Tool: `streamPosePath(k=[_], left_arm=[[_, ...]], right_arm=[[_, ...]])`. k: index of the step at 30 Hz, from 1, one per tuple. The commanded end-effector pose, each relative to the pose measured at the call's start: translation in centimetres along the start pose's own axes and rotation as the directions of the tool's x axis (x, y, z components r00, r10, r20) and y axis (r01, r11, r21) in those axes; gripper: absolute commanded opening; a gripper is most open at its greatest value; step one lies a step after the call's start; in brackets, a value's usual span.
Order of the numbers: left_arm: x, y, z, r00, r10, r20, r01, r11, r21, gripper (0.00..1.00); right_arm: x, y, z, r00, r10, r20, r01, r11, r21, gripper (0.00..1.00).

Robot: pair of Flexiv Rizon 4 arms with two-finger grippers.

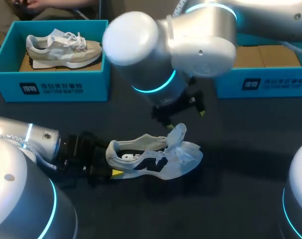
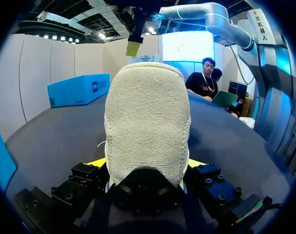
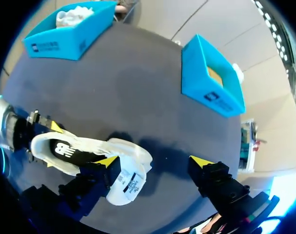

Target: Take the shoe out of the shoebox, open the shoe tongue, remove and reinsert the insole, then place the shoe into the shoebox

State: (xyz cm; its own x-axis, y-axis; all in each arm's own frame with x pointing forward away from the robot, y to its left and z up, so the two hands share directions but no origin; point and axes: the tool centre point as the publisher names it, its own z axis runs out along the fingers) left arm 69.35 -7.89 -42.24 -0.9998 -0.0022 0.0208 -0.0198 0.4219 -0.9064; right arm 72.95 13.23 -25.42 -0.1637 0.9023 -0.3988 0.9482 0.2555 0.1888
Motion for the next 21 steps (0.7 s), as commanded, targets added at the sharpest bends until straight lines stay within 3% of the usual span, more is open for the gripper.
streamPosePath(k=[1,3,6,10,17,19,20,21], left_arm=[[0.0,0.0,0.1,1.0,0.0,-0.001,0.0,1.0,-0.003,0.0],[0.0,0.0,0.1,1.0,0.0,-0.001,0.0,1.0,-0.003,0.0],[0.0,0.0,0.1,1.0,0.0,-0.001,0.0,1.0,-0.003,0.0],[0.0,0.0,0.1,1.0,0.0,-0.001,0.0,1.0,-0.003,0.0],[0.0,0.0,0.1,1.0,0.0,-0.001,0.0,1.0,-0.003,0.0],[0.0,0.0,0.1,1.0,0.0,-0.001,0.0,1.0,-0.003,0.0],[0.0,0.0,0.1,1.0,0.0,-0.001,0.0,1.0,-0.003,0.0],[0.0,0.0,0.1,1.0,0.0,-0.001,0.0,1.0,-0.003,0.0]], right_arm=[[0.8,1.1,-2.7,0.996,-0.082,0.036,0.084,0.995,-0.048,0.95],[1.2,1.8,-3.7,0.988,-0.146,0.041,0.149,0.984,-0.096,0.94],[2.0,3.0,-5.4,0.963,-0.265,0.056,0.271,0.95,-0.153,1.0],[3.1,4.1,-7.3,0.905,-0.415,0.089,0.425,0.882,-0.205,1.0],[4.9,5.2,-9.7,0.752,-0.652,0.101,0.651,0.708,-0.276,1.0],[5.6,5.6,-10.3,0.681,-0.724,0.104,0.718,0.635,-0.285,1.0],[6.0,5.7,-10.6,0.64,-0.761,0.107,0.755,0.596,-0.273,0.87],[6.3,5.9,-10.8,0.608,-0.787,0.106,0.777,0.563,-0.283,0.89]])
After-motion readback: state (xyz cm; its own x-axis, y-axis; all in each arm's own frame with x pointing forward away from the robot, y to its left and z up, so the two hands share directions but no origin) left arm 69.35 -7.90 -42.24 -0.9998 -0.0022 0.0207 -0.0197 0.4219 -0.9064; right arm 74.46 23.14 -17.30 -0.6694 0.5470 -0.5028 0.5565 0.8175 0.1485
